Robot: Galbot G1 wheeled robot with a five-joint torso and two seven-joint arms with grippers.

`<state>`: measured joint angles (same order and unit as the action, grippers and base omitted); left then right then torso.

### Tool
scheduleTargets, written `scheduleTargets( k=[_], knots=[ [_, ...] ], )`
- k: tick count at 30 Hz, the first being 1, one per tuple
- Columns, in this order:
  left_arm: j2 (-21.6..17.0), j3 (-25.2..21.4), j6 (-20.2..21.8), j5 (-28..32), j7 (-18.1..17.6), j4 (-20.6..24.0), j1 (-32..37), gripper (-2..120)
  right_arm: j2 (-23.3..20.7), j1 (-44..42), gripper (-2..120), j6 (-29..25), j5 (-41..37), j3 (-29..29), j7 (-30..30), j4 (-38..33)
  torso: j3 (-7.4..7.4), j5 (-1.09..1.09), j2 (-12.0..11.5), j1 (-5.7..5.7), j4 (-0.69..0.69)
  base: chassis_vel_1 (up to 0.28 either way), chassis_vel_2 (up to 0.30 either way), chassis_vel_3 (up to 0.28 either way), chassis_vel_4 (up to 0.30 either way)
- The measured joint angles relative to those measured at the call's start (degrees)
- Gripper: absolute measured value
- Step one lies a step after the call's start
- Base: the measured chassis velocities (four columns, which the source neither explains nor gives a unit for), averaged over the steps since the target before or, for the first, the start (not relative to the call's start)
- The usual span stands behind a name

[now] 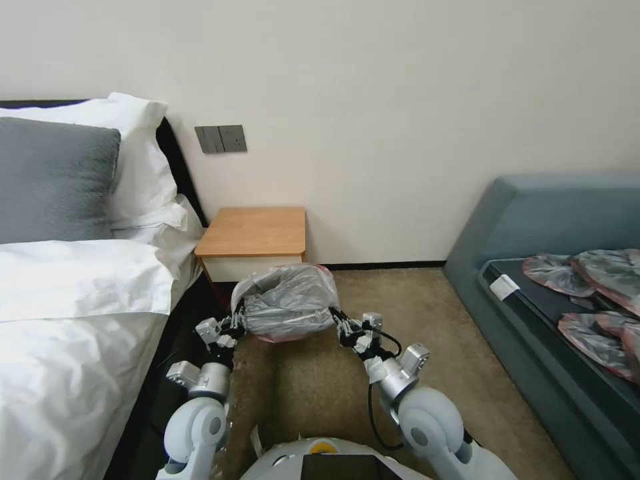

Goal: Pick up the garbage bag from the table and place it over the trash can.

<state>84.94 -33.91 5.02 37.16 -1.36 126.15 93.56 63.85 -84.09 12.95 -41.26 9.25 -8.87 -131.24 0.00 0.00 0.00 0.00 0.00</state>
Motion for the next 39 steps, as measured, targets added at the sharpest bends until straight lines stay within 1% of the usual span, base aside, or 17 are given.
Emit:
scheduleTargets(
  k=[6,15,17,18,23,24,25,26,28,29,31,32,34,35,37,38,39],
  knots=[
    [-0.4,0.1,2.4,4.3,-0.8,1.7,0.3,9,-0.2,0.2,0,-1.3,1.6,0.5,0.2,2.8,0.0,0.0,0.0,0.0,-0.01,0.0,0.0,0.0,0.0],
    [-0.7,0.1,3.4,5.9,-0.9,2.4,0.5,9,-0.1,1.0,0,-2.1,3.5,0.5,0.3,5.3,0.0,0.0,0.0,0.0,0.0,0.0,0.0,0.0,0.0],
    [-0.7,0.3,3.7,6.0,-0.9,2.4,0.6,9,0.0,1.2,0,-2.6,5.7,0.4,0.5,6.5,0.0,0.0,0.0,0.0,0.0,0.0,0.0,0.0,0.0],
    [-0.6,0.4,3.8,6.0,-0.9,2.4,0.6,9,0.1,1.1,0,-3.0,8.9,0.4,0.9,7.3,0.0,0.0,0.0,0.0,0.0,0.0,0.0,0.0,0.0],
    [-0.6,0.4,3.8,6.0,-0.9,2.3,0.6,9,0.0,0.4,2,-3.3,12.9,0.7,2.2,7.5,0.0,0.0,0.0,0.0,0.0,0.0,0.0,0.0,0.0],
    [-0.7,0.2,3.8,5.9,-0.9,2.1,0.5,9,-0.3,-0.5,10,-3.2,16.8,1.2,3.7,7.4,0.0,0.0,0.0,0.0,0.0,0.0,0.0,0.0,0.0],
    [-0.8,0.0,3.8,5.9,-0.9,2.0,0.4,9,-1.3,-2.5,17,-2.9,22.9,1.7,6.1,6.2,0.0,0.0,0.0,0.0,0.0,0.0,0.0,0.0,0.0],
    [-0.8,0.0,3.8,5.9,-0.9,2.0,0.4,9,-1.3,-2.5,17,-2.9,22.9,1.7,6.1,6.2,0.0,0.0,0.0,0.0,0.0,0.0,0.0,0.0,0.0],
    [-0.9,-0.2,3.8,5.9,-0.9,1.7,0.1,9,-2.2,-4.7,27,-1.4,27.7,2.2,7.6,4.0,0.0,0.0,0.0,0.0,-0.01,0.0,0.0,0.0,0.0],
    [-0.9,-0.2,3.8,5.9,-0.9,1.7,0.1,9,-2.2,-4.7,27,-1.4,27.7,2.2,7.6,4.0,0.0,0.0,0.0,0.0,-0.01,0.0,0.0,0.0,0.0],
    [-1.1,-0.3,3.8,5.9,-0.9,1.3,-0.1,9,-2.5,-6.1,38,-0.5,31.7,2.8,8.0,2.0,0.0,-0.01,0.0,0.0,-0.01,0.0,0.0,0.0,0.0],
    [-1.1,-0.3,3.8,5.9,-0.9,1.3,-0.1,9,-2.5,-6.1,38,-0.5,31.7,2.8,8.0,2.0,0.0,-0.01,0.0,0.0,-0.01,0.0,0.0,0.0,0.0],
    [-1.2,-0.3,3.8,5.8,-0.9,1.2,-0.2,9,-2.4,-6.6,48,-0.7,34.4,3.0,8.0,1.5,0.0,0.0,0.0,0.0,0.0,0.0,0.0,0.0,0.0],
    [-1.2,-0.3,3.8,5.8,-0.9,1.2,-0.2,9,-2.4,-6.6,48,-0.7,34.4,3.0,8.0,1.5,0.0,0.0,0.0,0.0,0.0,0.0,0.0,0.0,0.0],
    [-1.2,-0.3,3.8,5.8,-0.9,1.1,-0.3,9,-2.2,-6.8,57,-1.2,35.9,3.1,8.0,0.9,0.0,0.0,0.0,0.0,0.0,0.0,0.0,0.0,0.0],
    [-1.2,-0.3,3.8,5.8,-0.9,1.0,-0.3,9,-1.9,-7.0,64,-1.7,36.6,3.2,7.9,0.0,0.0,0.0,0.0,0.0,0.0,0.0,0.0,0.0,0.0],
    [-1.2,-0.3,3.8,5.8,-0.9,1.0,-0.3,9,-1.9,-7.0,64,-1.7,36.6,3.2,7.9,0.0,0.0,0.0,0.0,0.0,0.0,0.0,0.0,0.0,0.0]
  ],
)
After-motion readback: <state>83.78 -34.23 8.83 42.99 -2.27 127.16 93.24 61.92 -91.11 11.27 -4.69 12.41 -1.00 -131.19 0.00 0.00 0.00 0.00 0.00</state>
